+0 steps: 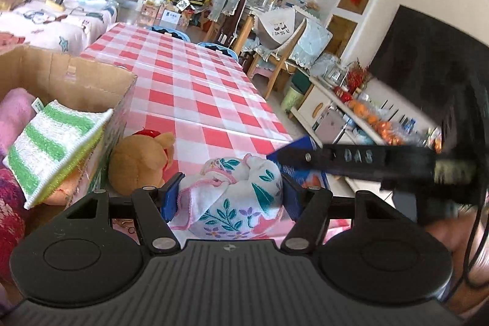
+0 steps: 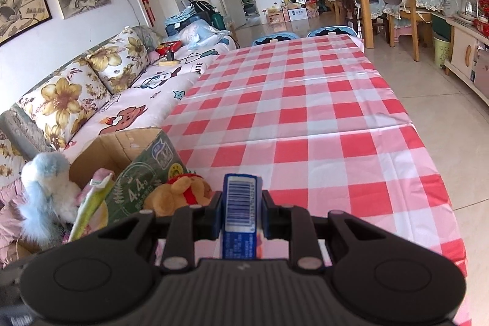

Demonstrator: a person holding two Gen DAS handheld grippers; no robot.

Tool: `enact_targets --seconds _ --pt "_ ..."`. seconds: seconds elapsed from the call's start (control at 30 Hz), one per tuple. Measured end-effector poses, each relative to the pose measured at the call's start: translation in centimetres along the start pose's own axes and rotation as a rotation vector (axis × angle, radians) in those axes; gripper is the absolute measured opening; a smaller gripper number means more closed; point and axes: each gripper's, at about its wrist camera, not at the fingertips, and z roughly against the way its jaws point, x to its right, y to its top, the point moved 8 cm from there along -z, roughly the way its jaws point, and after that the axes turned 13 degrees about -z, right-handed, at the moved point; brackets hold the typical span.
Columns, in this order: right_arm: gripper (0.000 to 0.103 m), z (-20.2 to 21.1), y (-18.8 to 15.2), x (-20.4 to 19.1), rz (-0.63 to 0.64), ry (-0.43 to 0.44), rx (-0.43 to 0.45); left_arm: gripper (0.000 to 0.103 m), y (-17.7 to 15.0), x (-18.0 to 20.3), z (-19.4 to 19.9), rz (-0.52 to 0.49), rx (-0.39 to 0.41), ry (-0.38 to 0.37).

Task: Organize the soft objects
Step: 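Lift the cloth bundle and milk carton and carry them toward the box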

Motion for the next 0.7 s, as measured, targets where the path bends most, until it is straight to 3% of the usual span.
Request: enact_targets --seconds 0.2,0.7 --pt "0.022 0.6 -0.7 -0.1 -0.005 -0.013 0.008 0.081 0.8 -0.8 -0.3 0.066 -0.004 -0.022" --pt "0.022 1.7 -0.9 -2.4 -0.023 0.046 0.028 0.081 1.8 -1.0 1.8 0.083 0.065 -0.015"
